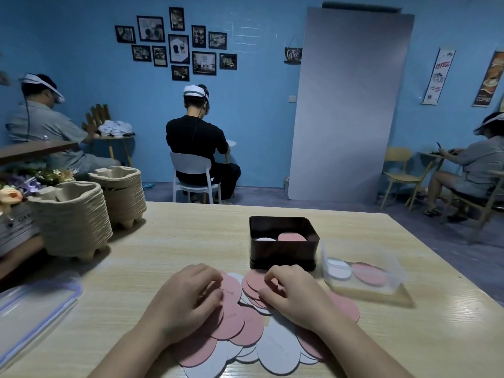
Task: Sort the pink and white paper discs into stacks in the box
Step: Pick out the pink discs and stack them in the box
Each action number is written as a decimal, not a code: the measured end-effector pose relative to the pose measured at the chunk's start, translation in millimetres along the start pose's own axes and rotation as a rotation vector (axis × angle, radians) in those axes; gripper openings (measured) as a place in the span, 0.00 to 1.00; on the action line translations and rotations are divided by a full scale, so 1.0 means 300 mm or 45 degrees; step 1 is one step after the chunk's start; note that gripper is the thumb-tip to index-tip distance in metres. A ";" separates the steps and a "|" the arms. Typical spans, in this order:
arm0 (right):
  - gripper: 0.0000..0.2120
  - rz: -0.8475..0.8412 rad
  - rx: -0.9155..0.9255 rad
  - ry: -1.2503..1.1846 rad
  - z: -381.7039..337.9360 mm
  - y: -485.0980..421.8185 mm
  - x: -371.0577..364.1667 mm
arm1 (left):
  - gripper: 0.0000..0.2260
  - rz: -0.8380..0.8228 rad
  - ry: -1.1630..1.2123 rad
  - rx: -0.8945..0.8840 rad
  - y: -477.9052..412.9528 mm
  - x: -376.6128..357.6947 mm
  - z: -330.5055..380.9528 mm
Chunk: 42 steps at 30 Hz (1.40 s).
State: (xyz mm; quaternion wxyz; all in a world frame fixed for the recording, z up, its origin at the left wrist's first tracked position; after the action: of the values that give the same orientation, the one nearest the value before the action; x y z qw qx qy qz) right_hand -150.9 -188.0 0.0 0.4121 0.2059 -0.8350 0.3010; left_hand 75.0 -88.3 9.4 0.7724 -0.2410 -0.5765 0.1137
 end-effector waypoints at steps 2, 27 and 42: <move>0.15 0.007 0.005 -0.044 0.010 0.007 0.004 | 0.09 0.012 0.001 0.002 -0.022 0.010 0.013; 0.19 0.117 0.222 -0.379 0.050 0.037 0.068 | 0.15 -0.110 0.123 -0.114 -0.164 -0.163 0.105; 0.20 0.176 0.063 -0.359 0.121 0.071 0.109 | 0.33 -0.239 0.127 -0.023 -0.165 -0.167 0.098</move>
State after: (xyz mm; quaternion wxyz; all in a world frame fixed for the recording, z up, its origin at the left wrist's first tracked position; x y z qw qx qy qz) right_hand -202.9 -199.9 2.2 0.2640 0.1983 -0.8890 0.3173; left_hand 26.7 -146.4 -1.3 0.8052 -0.1983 -0.5583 0.0234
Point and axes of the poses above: each hand's wrist, its own y-axis away from the middle knuckle, its own x-axis out of the back of the hand, z = x × y, the point moved 5 cm from there along -y, towards the middle knuckle, and after that the axes turned 11 degrees about -y, right-handed, at the moved point
